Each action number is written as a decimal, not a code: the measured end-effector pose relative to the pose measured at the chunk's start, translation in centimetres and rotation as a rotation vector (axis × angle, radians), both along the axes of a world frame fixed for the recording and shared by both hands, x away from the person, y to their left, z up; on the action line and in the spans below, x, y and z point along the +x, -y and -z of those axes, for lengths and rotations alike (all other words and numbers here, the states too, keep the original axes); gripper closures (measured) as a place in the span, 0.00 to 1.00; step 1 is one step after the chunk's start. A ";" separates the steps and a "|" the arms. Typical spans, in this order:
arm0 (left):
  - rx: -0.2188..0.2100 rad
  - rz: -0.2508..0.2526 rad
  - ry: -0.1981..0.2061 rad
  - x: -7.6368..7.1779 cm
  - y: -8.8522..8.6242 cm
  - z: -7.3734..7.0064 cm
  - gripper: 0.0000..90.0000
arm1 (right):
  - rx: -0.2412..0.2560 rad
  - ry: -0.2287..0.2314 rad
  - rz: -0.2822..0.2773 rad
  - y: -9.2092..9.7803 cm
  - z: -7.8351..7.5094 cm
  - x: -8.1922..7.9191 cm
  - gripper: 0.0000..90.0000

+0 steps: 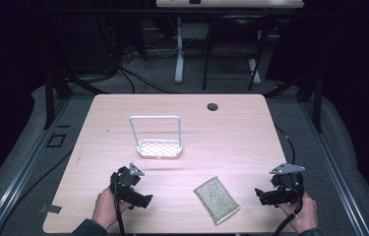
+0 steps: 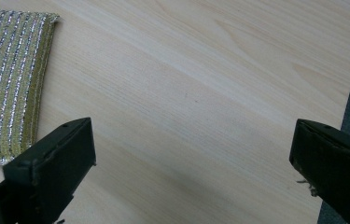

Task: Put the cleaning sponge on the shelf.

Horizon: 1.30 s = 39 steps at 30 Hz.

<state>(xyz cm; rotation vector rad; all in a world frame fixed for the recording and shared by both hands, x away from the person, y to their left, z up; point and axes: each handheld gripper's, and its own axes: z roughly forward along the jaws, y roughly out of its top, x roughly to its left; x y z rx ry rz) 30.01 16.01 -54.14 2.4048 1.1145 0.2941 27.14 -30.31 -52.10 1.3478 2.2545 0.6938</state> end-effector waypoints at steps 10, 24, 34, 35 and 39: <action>-0.021 0.029 0.013 0.0 1.6 -0.6 0.00 | 0.003 -0.001 0.000 0.2 0.3 0.6 0.00; -0.039 0.116 0.013 0.2 5.6 -1.2 0.00 | -0.013 0.000 -0.005 0.1 0.3 0.6 0.01; -0.047 0.159 0.009 0.5 7.8 -1.4 0.00 | -0.037 0.000 -0.012 0.1 0.4 0.5 0.02; -0.044 0.165 0.008 0.5 8.1 -1.4 0.00 | -0.036 -0.001 -0.013 0.2 0.4 0.4 0.02; -0.042 0.187 0.008 0.6 9.4 -1.4 0.00 | -0.036 0.000 -0.006 0.3 0.4 0.3 0.02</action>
